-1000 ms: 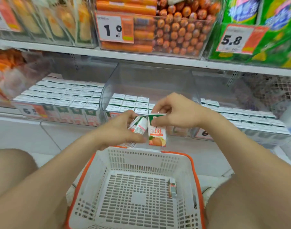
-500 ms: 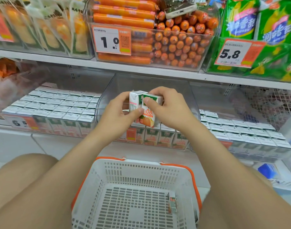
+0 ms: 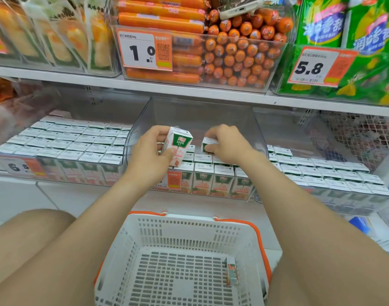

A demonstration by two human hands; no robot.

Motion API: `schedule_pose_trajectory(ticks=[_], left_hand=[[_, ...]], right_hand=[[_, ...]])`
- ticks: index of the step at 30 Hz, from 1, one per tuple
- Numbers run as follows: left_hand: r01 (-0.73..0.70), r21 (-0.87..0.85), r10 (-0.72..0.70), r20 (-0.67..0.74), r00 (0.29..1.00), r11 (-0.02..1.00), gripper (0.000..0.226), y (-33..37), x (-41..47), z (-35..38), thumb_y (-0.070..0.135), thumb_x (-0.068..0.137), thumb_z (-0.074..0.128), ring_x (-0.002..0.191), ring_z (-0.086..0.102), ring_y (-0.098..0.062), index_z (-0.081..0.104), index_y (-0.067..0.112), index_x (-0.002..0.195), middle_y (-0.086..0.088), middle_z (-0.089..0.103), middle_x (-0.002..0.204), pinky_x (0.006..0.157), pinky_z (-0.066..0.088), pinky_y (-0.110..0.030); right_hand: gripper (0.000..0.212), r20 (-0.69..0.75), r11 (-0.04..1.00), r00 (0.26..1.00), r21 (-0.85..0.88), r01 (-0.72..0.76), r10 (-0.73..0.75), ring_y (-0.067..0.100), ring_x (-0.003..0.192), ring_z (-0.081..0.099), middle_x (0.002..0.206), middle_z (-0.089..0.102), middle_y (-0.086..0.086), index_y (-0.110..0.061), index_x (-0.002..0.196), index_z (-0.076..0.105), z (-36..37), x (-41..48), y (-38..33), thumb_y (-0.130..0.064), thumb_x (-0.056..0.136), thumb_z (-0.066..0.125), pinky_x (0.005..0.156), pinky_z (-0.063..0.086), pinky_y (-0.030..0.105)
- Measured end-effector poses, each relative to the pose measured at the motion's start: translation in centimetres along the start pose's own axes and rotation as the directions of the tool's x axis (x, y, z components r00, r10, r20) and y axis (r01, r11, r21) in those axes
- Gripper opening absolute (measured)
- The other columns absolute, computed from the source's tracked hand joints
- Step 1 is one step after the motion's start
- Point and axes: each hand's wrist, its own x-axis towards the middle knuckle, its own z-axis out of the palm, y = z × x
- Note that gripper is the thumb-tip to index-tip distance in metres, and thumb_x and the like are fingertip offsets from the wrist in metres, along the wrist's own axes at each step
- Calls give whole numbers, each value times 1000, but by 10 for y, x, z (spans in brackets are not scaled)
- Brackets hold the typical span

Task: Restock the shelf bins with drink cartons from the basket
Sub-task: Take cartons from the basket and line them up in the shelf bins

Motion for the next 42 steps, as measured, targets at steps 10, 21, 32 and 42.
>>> schedule_pose_trajectory(ticks=[10,21,32,42], left_hand=[[53,21,-53,5,999,998,33,-2,7,-11,8,101,67,94,68,2,61,24,129,7,69,121,58,51,-7],[-261,169,267,-11,964,950,37,24,-14,-48,24,72,96,90,70,-3,79,33,104,16,74,95,83,57,-27],[-101,-27,104,258,960,995,35,26,6,-158,27,84,86,103,76,-20,67,18,112,-2,77,109,90,63,-43],[33,92,-30,-34,999,995,10,-72,63,-254,21,97,75,98,76,-23,80,14,102,-2,81,99,95,61,-41]], right_hand=[[28,224,996,974,82,-40,21,26,112,61,112,72,-2,-12,107,75,-2,2,-9,-12,100,47,94,51,37],[34,-200,685,977,701,198,-77,16,91,78,103,80,-5,-28,118,69,-3,-69,-92,-34,87,82,85,64,44],[27,-312,506,927,777,374,-207,21,97,74,104,75,2,-18,112,64,16,-65,-165,-11,91,79,85,62,38],[42,-312,771,891,457,445,-329,10,96,71,104,71,-11,-24,112,63,79,38,-255,-30,79,87,85,61,37]])
